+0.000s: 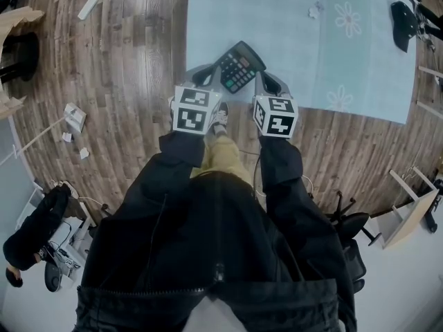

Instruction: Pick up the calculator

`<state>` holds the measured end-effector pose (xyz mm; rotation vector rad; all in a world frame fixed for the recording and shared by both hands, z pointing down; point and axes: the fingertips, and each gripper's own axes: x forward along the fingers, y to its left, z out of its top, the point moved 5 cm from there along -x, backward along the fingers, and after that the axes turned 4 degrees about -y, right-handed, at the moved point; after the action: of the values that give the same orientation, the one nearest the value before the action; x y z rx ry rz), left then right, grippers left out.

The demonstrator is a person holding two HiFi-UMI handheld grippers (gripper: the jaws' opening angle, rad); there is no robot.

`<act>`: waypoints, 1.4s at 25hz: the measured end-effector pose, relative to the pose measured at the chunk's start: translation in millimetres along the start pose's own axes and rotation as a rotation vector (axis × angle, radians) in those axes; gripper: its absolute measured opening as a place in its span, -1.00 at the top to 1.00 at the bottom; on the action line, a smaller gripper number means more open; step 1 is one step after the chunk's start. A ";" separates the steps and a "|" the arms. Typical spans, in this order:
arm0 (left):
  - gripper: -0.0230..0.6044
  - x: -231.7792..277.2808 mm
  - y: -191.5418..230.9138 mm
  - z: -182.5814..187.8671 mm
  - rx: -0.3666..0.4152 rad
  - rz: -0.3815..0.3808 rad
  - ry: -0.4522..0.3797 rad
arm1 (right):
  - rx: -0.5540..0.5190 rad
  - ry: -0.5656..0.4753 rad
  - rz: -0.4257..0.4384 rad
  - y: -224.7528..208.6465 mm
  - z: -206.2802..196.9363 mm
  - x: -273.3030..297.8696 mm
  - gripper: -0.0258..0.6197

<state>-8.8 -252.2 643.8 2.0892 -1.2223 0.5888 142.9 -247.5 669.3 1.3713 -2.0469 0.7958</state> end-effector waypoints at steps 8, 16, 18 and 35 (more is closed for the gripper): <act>0.92 22.6 7.6 -12.6 -0.013 -0.011 0.069 | -0.023 0.042 -0.001 -10.7 -4.1 24.0 0.92; 0.92 34.1 5.3 -16.4 -0.020 -0.031 0.094 | -0.078 0.052 0.021 -20.2 -0.5 45.0 0.77; 0.92 33.9 7.0 -17.7 -0.017 -0.029 0.095 | -0.103 0.046 0.038 -18.6 3.6 50.2 0.73; 0.92 34.0 15.6 -17.6 0.008 -0.021 0.095 | -0.043 0.124 0.318 -22.1 -4.9 84.5 0.51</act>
<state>-7.7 -265.5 682.9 2.0537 -1.1453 0.6772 136.1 -302.6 737.0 0.9592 -2.1974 0.9381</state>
